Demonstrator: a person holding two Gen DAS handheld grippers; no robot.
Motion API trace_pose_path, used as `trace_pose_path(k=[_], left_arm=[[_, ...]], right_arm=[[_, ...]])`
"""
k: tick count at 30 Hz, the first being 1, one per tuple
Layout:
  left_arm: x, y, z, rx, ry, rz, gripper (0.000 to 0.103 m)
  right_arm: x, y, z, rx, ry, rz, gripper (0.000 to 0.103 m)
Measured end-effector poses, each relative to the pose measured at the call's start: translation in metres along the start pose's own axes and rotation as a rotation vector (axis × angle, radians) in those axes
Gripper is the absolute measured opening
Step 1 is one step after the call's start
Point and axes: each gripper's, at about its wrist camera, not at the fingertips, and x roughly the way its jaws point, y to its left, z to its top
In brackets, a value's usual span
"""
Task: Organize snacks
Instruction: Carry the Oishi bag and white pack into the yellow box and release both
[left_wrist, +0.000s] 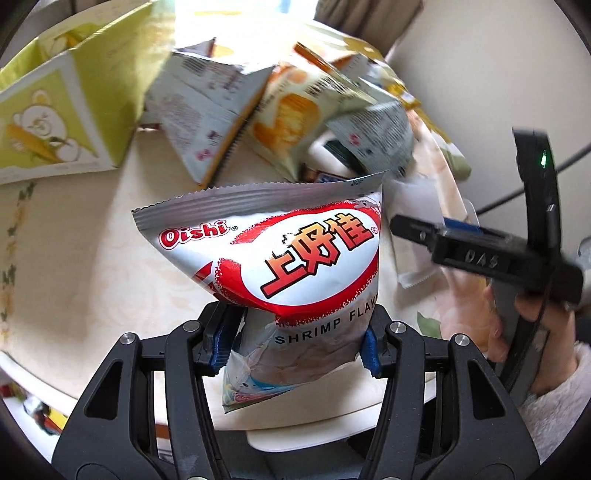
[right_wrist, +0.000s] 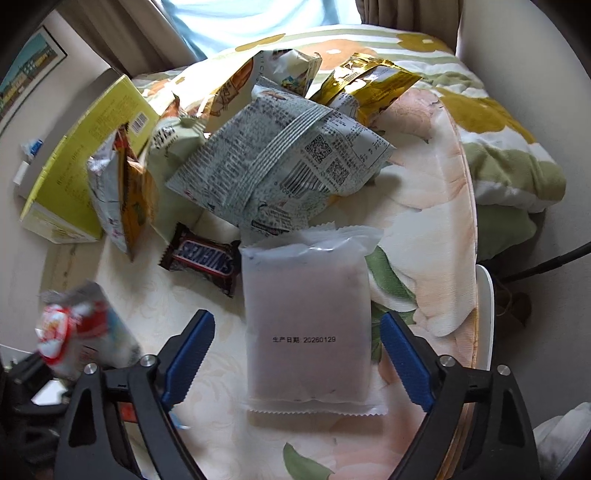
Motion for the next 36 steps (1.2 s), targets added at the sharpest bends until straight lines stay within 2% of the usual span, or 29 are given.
trace_pose_path(k=[1,2,3,6,13,21,26,30,36], left_arm=[[0.0,0.003,0.0,-0.007,-0.002,0.002,0.051],[-0.002,0.007,0.0,-0.014,-0.002,0.007,0.051],[-0.005,0.009,0.0,-0.02,-0.004,0.008,0.051],[-0.018,0.014,-0.001,-0.033,-0.018,0.013,0.051],[-0.06,0.025,0.006,-0.051,-0.087,0.012,0.051],[-0.116,0.044,0.039,-0.083,-0.227,-0.002,0.051],[-0.151,0.069,0.073,-0.101,-0.328,-0.002,0.051],[-0.176,0.104,0.107,-0.122,-0.388,0.012,0.051],[-0.199,0.173,0.153,-0.166,-0.419,0.061,0.051]], right_arm=[[0.002,0.001,-0.001,-0.007,-0.007,-0.017,0.086],[0.004,0.003,-0.002,-0.013,-0.007,-0.028,0.08],[0.007,0.004,-0.003,-0.016,0.0,-0.033,0.07],[0.008,0.009,-0.008,-0.049,-0.017,-0.09,0.06],[-0.006,0.006,-0.016,-0.008,-0.042,-0.069,0.058],[-0.065,0.037,-0.002,-0.029,-0.117,-0.053,0.058],[-0.096,0.068,0.028,-0.055,-0.18,-0.029,0.058],[-0.113,0.11,0.061,-0.081,-0.233,0.024,0.058],[-0.113,0.187,0.117,-0.174,-0.286,0.073,0.058]])
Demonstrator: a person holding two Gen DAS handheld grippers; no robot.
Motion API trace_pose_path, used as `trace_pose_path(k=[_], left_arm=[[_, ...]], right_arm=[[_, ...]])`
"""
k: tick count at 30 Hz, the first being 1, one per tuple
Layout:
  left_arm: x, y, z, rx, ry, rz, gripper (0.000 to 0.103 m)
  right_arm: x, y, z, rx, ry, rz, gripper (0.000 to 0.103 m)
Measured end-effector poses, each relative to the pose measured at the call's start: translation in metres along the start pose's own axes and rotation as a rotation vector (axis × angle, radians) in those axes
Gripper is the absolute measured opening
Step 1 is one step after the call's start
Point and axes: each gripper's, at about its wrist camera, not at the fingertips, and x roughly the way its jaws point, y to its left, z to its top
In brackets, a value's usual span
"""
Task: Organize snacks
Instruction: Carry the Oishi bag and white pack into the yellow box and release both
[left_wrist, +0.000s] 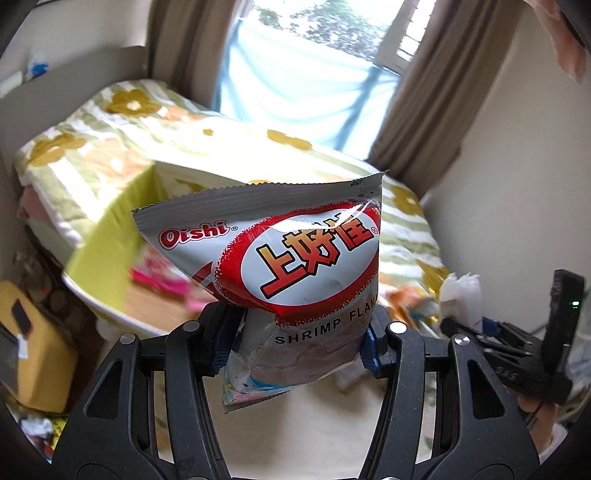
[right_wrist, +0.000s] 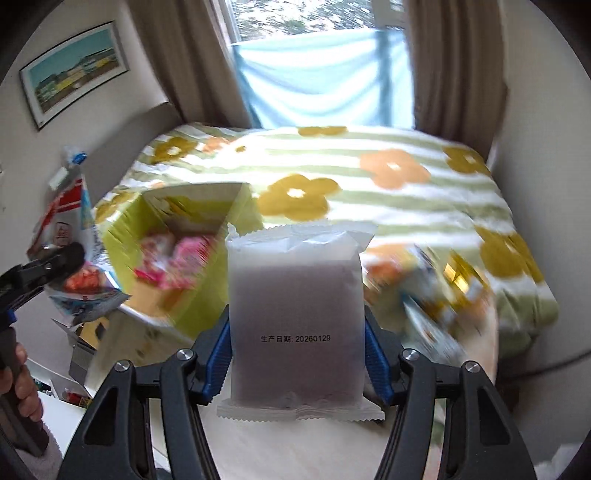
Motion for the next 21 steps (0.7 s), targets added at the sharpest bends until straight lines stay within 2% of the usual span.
trace_pose_path(k=[6,9,13,17,20,21], left_arm=[[0.031,0.066,0.042,-0.033,0.053,0.042,0.051],[0.054,0.098,0.054,-0.042,0.104,0.041,0.051],[0.086,0.125,0.059,-0.035,0.192,0.038,0.051],[0.117,0.135,0.052,-0.004,0.274,0.032,0.052],[0.132,0.139,0.049,-0.002,0.317,0.035,0.063],[0.135,0.141,0.048,0.006,0.32,0.043,0.083]], right_arm=[[0.05,0.073,0.046,-0.073,0.019,0.067,0.058],[0.079,0.102,0.055,-0.086,0.053,0.085,0.058],[0.113,0.132,0.059,-0.079,0.108,0.093,0.058],[0.139,0.148,0.053,-0.058,0.162,0.085,0.058],[0.15,0.148,0.047,-0.041,0.201,0.071,0.058],[0.152,0.145,0.046,-0.035,0.209,0.068,0.058]])
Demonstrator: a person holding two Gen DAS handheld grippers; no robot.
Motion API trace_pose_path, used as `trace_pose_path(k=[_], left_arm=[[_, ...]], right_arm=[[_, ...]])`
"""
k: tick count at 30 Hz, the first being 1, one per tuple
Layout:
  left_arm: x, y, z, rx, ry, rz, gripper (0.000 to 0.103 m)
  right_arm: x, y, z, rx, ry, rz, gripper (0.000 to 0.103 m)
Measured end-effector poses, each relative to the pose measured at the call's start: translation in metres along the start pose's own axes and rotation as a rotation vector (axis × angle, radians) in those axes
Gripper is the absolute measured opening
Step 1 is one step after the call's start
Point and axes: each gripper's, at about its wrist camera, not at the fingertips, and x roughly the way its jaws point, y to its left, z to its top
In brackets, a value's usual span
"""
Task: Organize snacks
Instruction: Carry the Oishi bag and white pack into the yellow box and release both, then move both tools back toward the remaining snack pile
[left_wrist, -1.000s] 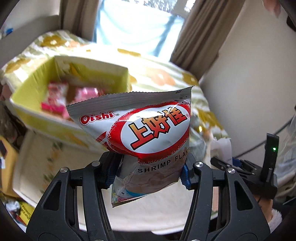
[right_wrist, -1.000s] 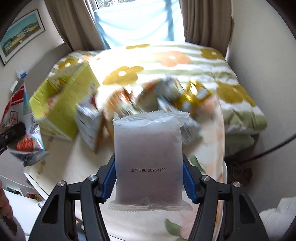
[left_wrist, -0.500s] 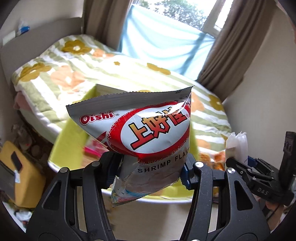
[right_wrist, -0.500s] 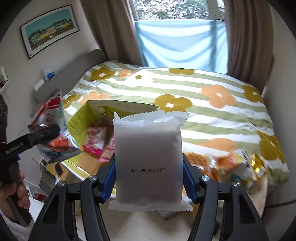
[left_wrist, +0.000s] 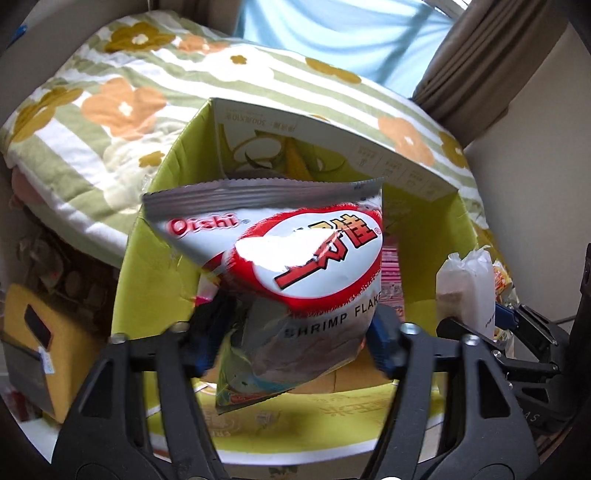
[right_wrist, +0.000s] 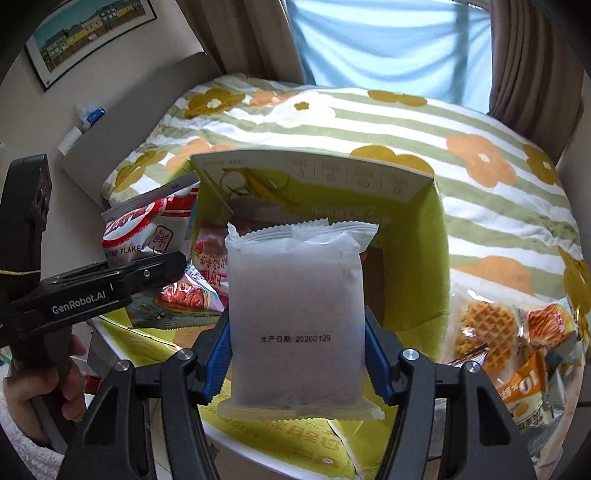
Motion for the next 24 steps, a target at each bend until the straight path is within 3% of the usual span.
trace_pose_path(k=[1,4,11,16,18,20,24], left_arm=[[0.0,0.001,0.0,0.009,-0.008,0.014,0.101],[-0.009,0.006,-0.001,0.022,-0.036,0.037,0.103],[-0.028,0.032,-0.013,-0.066,-0.073,0.036,0.103],[-0.034,0.03,-0.016,-0.053,-0.078,0.038,0.103],[-0.038,0.028,-0.017,-0.048,-0.092,0.039,0.103],[-0.041,0.027,-0.019,-0.049,-0.102,0.028,0.103],[-0.043,0.022,-0.025,-0.045,-0.102,0.024,0.103]], right_arm=[[0.002,-0.002,-0.001,0.007,0.009,-0.004,0.058],[0.006,-0.009,-0.004,0.019,0.034,-0.02,0.058],[0.019,-0.006,-0.017,0.004,0.093,-0.007,0.058],[0.025,0.001,-0.018,-0.036,0.091,-0.069,0.061],[0.02,0.0,-0.019,-0.029,0.053,-0.02,0.079],[0.012,0.0,-0.021,-0.037,0.014,-0.028,0.093],[0.005,-0.002,-0.028,-0.05,-0.013,-0.048,0.093]])
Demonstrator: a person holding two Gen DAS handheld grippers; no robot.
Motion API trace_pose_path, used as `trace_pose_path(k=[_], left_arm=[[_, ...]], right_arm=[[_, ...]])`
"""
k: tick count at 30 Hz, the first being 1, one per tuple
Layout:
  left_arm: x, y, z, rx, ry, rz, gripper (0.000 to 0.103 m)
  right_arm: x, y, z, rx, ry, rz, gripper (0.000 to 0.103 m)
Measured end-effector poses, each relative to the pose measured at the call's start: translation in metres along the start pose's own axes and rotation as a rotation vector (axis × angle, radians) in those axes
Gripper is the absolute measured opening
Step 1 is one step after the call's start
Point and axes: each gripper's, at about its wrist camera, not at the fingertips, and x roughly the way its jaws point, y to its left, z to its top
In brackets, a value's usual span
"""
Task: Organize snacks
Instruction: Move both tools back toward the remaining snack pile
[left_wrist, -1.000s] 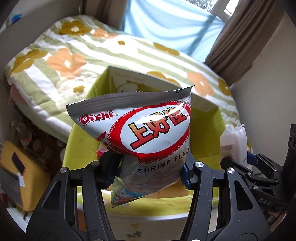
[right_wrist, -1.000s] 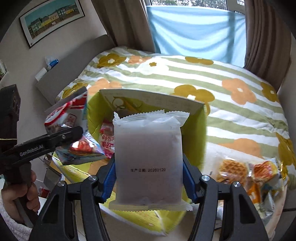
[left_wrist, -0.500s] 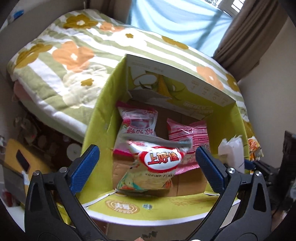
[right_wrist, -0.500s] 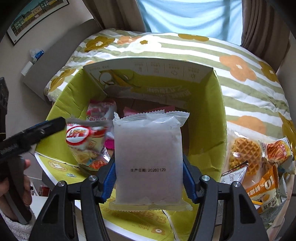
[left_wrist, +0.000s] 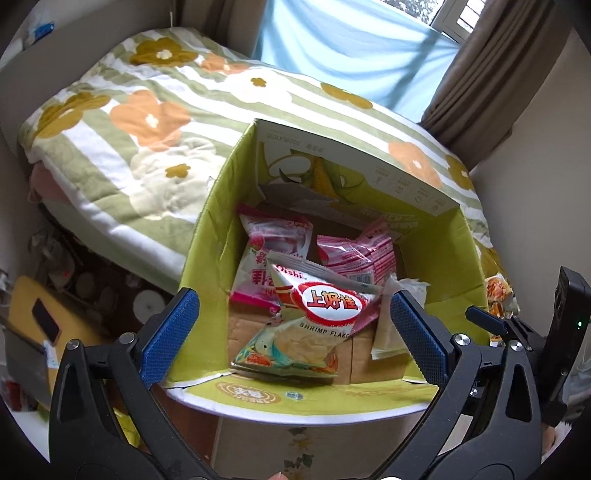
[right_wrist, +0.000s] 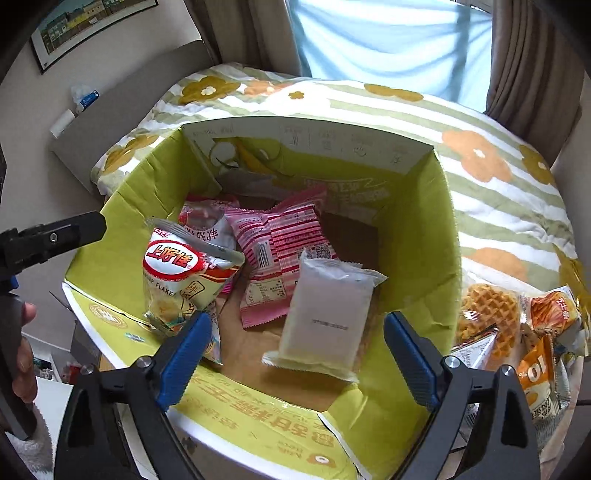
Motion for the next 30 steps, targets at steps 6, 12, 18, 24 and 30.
trace_pose_path(k=[6,12,18,24,30], left_arm=[[-0.009,-0.005,-0.009,0.008,-0.01,-0.006,0.103],[-0.019,-0.01,-0.015,0.015,-0.024,-0.017,0.103],[-0.03,-0.019,-0.022,0.031,-0.035,-0.021,0.103],[-0.049,-0.042,-0.033,0.039,-0.07,-0.01,0.103],[-0.065,-0.085,-0.051,0.043,-0.116,-0.002,0.103]], right_arm=[[-0.015,-0.004,-0.004,0.021,-0.02,-0.001,0.093],[-0.029,-0.003,-0.011,0.035,-0.029,-0.001,0.093],[-0.045,-0.004,-0.018,0.053,-0.055,0.001,0.093],[-0.068,-0.015,-0.026,0.065,-0.104,0.018,0.093],[-0.098,-0.049,-0.04,0.066,-0.154,0.028,0.093]])
